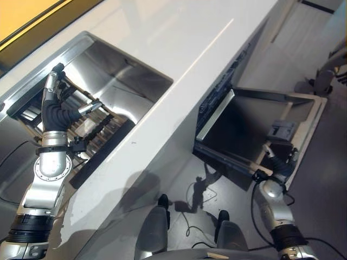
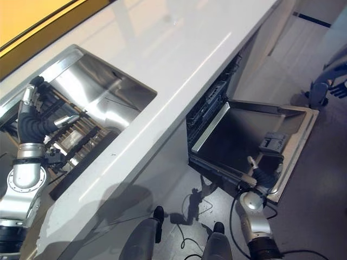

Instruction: Pick up plates and place into dishwasher.

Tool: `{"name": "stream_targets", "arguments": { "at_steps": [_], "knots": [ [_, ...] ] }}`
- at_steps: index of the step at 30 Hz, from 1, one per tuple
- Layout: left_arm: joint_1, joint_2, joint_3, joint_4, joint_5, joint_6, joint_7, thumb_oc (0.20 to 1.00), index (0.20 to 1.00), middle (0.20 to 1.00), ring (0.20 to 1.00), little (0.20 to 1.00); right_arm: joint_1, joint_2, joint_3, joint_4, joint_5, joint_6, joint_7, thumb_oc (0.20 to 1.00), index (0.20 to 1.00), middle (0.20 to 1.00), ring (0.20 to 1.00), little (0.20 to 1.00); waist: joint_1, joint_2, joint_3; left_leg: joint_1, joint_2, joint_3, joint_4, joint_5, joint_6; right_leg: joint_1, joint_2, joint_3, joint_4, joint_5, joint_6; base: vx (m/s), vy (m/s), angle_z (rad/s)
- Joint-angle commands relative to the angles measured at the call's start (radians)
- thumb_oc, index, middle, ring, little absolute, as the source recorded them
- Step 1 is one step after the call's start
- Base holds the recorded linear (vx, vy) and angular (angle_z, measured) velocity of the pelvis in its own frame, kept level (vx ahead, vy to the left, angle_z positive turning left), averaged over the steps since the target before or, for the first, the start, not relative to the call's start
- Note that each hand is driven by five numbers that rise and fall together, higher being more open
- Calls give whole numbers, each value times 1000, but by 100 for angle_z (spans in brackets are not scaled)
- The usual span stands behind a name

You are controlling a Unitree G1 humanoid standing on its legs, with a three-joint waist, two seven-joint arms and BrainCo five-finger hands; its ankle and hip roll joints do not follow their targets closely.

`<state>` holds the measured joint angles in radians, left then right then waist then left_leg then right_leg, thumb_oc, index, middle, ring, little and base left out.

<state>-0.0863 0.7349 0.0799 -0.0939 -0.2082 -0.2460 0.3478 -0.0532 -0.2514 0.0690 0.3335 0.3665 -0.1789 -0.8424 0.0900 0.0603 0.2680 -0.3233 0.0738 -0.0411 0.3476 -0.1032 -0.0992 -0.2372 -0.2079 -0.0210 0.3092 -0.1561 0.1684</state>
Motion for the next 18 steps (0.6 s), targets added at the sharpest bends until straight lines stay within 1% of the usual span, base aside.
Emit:
{"name": "stream_targets", "arguments": {
  "at_steps": [1, 4, 5, 6, 7, 8, 9, 10, 11, 12, 13, 14, 16, 17, 18],
  "knots": [
    [-40, -36, -33, -6, 36, -84, 73, 1000, 1000, 1000, 1000, 1000, -6, -16, -7, 12, 25, -101, -54, 1000, 1000, 1000, 1000, 1000, -9, 51, -18, -49, 32, -100, -124, 122, -20, -34, 14, 26, 6, 43, -44, -187, 75, -15],
    [-42, -68, -62, -12, 48, -104, 114, 1000, 1000, 1000, 1000, 1000, -34, -35, 1, 49, 54, -111, -70, 1000, 1000, 1000, 1000, 1000, -20, 86, 16, -72, 24, -109, -96, 123, -21, -95, 36, 49, 80, 21, -65, -200, 135, -11],
    [-38, -81, -70, -18, 60, -111, 130, 1000, 1000, 1000, 1000, 1000, -50, -45, -2, 62, 62, -116, -72, 1000, 1000, 1000, 1000, 1000, -24, 95, 36, -94, 21, -113, -59, 115, -26, -121, 41, 58, 117, 12, -71, -193, 198, -18],
    [-30, -90, -77, -23, 75, -118, 152, 1000, 1000, 1000, 1000, 1000, -67, -58, -4, 77, 60, -115, -73, 1000, 1000, 1000, 1000, 1000, -23, 104, 62, -120, 16, -125, -12, 124, -37, -143, 49, 61, 155, 4, -79, -153, 220, -14],
    [-15, -101, -82, -18, 90, -137, 173, 1000, 1000, 1000, 1000, 1000, -83, -72, -2, 87, 71, -117, -69, 1000, 1000, 1000, 1000, 1000, -22, 117, 85, -139, 12, -135, 10, 128, -38, -171, 60, 69, 204, -10, -84, -182, 281, -12],
    [-9, -108, -90, -17, 98, -161, 203, 1000, 1000, 1000, 1000, 1000, -105, -78, 5, 101, 92, -140, -74, 1000, 1000, 1000, 1000, 1000, -13, 139, 114, -160, 8, -145, -3, 165, -37, -208, 80, 75, 267, -36, -87, -215, 282, -18],
    [-15, -110, -97, -17, 108, -176, 225, 1000, 1000, 1000, 1000, 1000, -129, -79, 8, 126, 101, -169, -86, 1000, 1000, 1000, 1000, 1000, -1, 153, 138, -180, 5, -146, -20, 186, -34, -240, 92, 77, 319, -62, -90, -206, 220, -35],
    [-23, -108, -99, -16, 110, -184, 232, 1000, 1000, 1000, 1000, 1000, -144, -79, 7, 149, 110, -192, -94, 1000, 1000, 1000, 1000, 1000, 6, 156, 151, -198, 1, -145, -15, 193, -32, -260, 95, 77, 349, -80, -94, -143, 125, -40],
    [-31, -102, -95, -13, 103, -187, 235, 1000, 1000, 1000, 1000, 1000, -162, -80, 0, 177, 123, -209, -87, 1000, 1000, 1000, 1000, 1000, 10, 155, 159, -205, -8, -138, -4, 157, -19, -288, 90, 79, 389, -97, -95, -85, 105, -31],
    [-43, -95, -93, -5, 88, -188, 231, 1000, 1000, 1000, 1000, 1000, -185, -78, -10, 201, 138, -221, -102, 1000, 1000, 1000, 1000, 1000, 12, 152, 174, -223, -21, -134, 34, 115, -11, -334, 85, 88, 457, -120, -95, -68, 168, -24],
    [-64, -99, -104, -3, 88, -176, 235, 1000, 1000, 1000, 1000, 1000, -215, -78, -11, 214, 129, -222, -135, 1000, 1000, 1000, 1000, 1000, 11, 150, 199, -258, -48, -133, 99, 86, -16, -383, 72, 94, 525, -131, -95, -32, 159, -20],
    [-70, -98, -106, -2, 88, -169, 232, 1000, 1000, 1000, 1000, 1000, -222, -78, -10, 215, 131, -223, -150, 1000, 1000, 1000, 1000, 1000, 11, 146, 202, -275, -57, -130, 122, 75, -16, -402, 65, 98, 547, -138, -95, -12, 146, -24],
    [-77, -100, -114, -3, 85, -162, 235, 1000, 1000, 1000, 1000, 1000, -242, -86, -19, 206, 134, -215, -206, 1000, 1000, 1000, 1000, 1000, -5, 148, 223, -326, -71, -117, 223, 31, -8, -461, 50, 121, 618, -155, -104, 41, 144, -11],
    [-80, -102, -117, 1, 89, -168, 238, 1000, 1000, 1000, 1000, 1000, -250, -87, -30, 212, 132, -224, -226, 1000, 1000, 1000, 1000, 1000, -10, 149, 234, -351, -82, -119, 266, 11, -5, -493, 46, 135, 647, -157, -105, 73, 148, -5],
    [-84, -100, -120, 3, 88, -171, 239, 1000, 1000, 1000, 1000, 1000, -257, -91, -45, 226, 143, -240, -251, 1000, 1000, 1000, 1000, 1000, -15, 149, 246, -380, -93, -117, 318, -20, 1, -523, 39, 148, 685, -173, -106, 52, 101, -3]
  ]
}}
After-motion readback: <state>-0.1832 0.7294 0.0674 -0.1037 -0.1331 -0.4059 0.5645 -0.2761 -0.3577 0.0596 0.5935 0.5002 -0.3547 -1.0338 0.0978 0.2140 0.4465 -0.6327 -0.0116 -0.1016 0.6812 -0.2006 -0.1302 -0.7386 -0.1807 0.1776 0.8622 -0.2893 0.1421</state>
